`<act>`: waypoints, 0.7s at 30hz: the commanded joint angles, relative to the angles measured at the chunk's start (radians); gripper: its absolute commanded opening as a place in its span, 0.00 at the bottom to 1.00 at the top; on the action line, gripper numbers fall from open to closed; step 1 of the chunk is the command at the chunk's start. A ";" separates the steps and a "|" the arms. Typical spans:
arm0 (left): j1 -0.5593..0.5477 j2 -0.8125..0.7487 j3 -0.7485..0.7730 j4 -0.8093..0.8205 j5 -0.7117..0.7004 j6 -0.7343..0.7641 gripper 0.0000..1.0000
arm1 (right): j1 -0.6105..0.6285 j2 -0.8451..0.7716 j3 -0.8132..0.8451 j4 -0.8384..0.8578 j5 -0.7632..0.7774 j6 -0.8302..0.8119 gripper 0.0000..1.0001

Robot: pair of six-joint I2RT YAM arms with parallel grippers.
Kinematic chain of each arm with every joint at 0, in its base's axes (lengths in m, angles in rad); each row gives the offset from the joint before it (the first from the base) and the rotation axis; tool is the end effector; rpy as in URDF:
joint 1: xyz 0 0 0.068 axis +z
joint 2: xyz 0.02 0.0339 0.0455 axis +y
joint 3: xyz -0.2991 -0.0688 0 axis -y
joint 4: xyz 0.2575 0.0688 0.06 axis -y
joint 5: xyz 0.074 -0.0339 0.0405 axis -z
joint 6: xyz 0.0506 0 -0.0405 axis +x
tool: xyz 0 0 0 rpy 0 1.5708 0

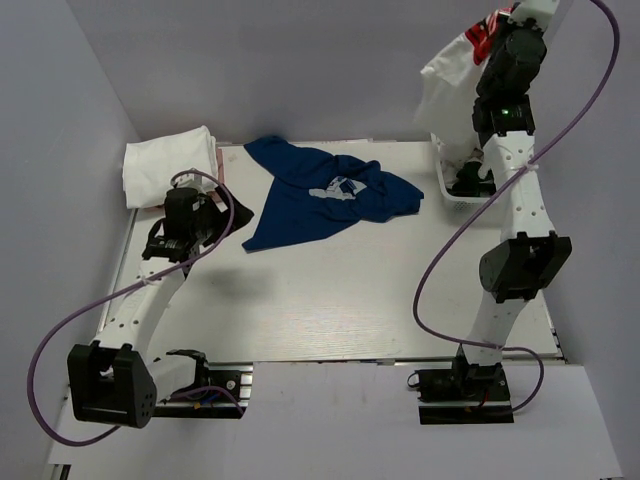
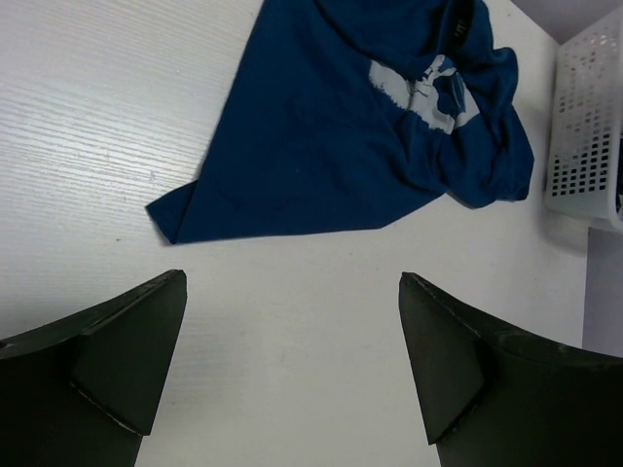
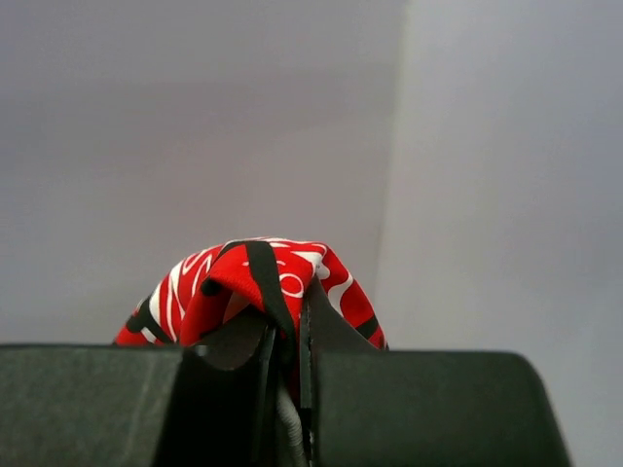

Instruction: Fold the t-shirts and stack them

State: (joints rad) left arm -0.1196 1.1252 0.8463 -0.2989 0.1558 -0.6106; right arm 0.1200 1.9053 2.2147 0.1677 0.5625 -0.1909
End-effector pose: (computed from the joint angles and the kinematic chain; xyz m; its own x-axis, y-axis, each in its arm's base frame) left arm 0.2562 -0.0387 0.3025 -0.5859 -0.5001 -0.6377 -0.1086 0.8283 -0.5497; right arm 0.4490 0.0270 0.5852 0.3776 -0.1161 -0.9187 0.4489 0.8907 0.0719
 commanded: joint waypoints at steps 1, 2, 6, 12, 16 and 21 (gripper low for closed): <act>0.006 0.031 0.042 0.009 -0.024 0.005 1.00 | -0.069 -0.020 -0.106 0.059 0.025 0.072 0.00; 0.006 0.044 0.051 0.009 -0.013 0.005 1.00 | -0.101 -0.035 -0.146 0.056 0.010 0.094 0.00; 0.006 0.123 0.080 0.009 0.005 0.005 1.00 | -0.198 -0.046 -0.396 0.040 -0.074 0.234 0.00; 0.006 0.241 0.137 -0.011 0.014 0.005 1.00 | -0.256 0.041 -0.581 -0.114 -0.148 0.444 0.00; -0.003 0.265 0.146 -0.042 0.005 -0.005 1.00 | -0.260 0.124 -0.571 -0.215 -0.206 0.498 0.14; -0.003 0.265 0.136 -0.080 -0.030 0.005 1.00 | -0.257 0.205 -0.400 -0.382 -0.340 0.433 0.46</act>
State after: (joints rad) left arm -0.1200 1.4158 0.9569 -0.3519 0.1478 -0.6106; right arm -0.1444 2.1078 1.6909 -0.1158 0.3271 0.2447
